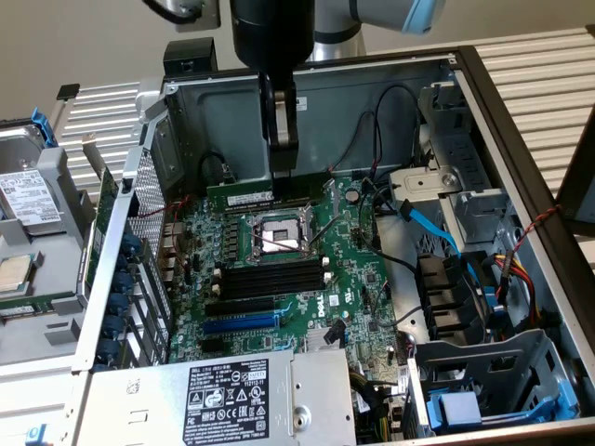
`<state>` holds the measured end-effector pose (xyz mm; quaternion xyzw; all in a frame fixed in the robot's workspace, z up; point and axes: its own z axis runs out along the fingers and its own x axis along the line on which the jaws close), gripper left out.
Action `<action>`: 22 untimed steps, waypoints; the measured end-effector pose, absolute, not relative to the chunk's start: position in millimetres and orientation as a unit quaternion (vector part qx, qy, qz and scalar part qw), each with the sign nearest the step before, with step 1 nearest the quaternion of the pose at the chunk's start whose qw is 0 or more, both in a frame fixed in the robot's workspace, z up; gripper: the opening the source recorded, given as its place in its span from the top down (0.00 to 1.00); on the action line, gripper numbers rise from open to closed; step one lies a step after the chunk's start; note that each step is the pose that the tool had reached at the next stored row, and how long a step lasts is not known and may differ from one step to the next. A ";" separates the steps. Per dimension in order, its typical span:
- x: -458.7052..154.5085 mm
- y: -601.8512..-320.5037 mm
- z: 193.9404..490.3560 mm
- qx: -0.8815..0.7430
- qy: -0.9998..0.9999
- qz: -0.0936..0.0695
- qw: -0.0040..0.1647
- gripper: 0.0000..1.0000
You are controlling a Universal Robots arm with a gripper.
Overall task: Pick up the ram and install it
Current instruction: 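Insert the ram into the slot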
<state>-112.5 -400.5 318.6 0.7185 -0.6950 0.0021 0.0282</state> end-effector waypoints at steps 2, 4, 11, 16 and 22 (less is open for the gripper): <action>-112.5 -401.7 316.7 0.717 -0.697 0.000 0.026 0.86; -112.4 -402.9 314.8 0.716 -0.698 -0.003 0.024 0.86; -112.5 -403.2 308.3 0.709 -0.705 -0.009 0.026 0.86; -112.3 -403.3 305.2 0.708 -0.705 -0.009 0.026 0.86; -112.3 -403.3 294.3 0.708 -0.705 -0.009 0.025 0.86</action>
